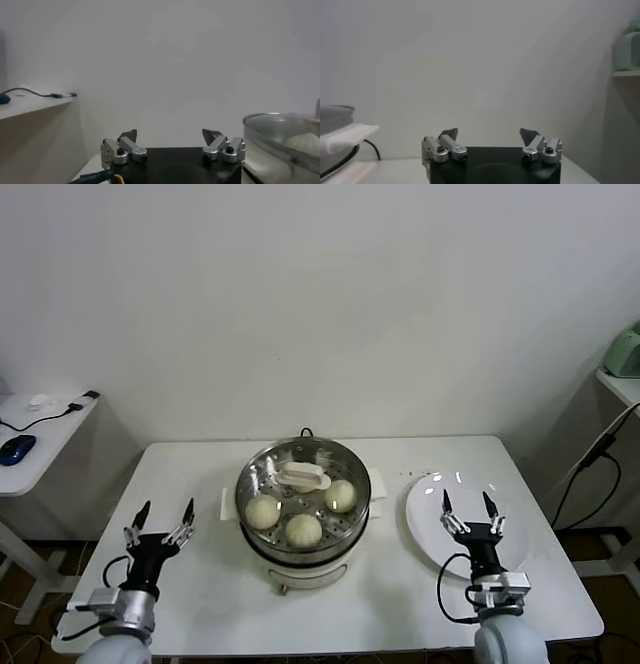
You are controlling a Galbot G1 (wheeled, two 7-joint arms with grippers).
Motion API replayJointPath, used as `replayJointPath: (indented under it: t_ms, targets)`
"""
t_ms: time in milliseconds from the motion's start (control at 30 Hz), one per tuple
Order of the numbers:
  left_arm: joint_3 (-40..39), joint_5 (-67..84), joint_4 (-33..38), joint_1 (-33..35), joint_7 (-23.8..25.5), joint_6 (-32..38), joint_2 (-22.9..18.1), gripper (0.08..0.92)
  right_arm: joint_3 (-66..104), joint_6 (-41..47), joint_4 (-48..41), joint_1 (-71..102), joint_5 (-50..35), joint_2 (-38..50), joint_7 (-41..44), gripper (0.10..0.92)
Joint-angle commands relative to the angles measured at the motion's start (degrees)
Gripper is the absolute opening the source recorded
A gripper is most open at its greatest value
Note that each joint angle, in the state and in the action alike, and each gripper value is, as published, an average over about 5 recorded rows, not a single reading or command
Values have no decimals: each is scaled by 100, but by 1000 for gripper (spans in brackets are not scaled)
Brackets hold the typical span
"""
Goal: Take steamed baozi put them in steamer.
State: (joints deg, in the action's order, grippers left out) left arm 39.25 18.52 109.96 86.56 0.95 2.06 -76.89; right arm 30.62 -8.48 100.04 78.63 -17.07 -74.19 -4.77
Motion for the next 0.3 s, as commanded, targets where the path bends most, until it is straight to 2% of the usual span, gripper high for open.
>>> replayJointPath:
  t_ms: [33, 300]
  targets:
    - [13, 142, -15, 80, 33, 125, -23, 823, 43, 0, 31, 125, 75, -5, 7, 823]
    - [-26, 128, -61, 104, 34, 158, -9, 823, 59, -19, 15, 148, 107, -4, 35, 823]
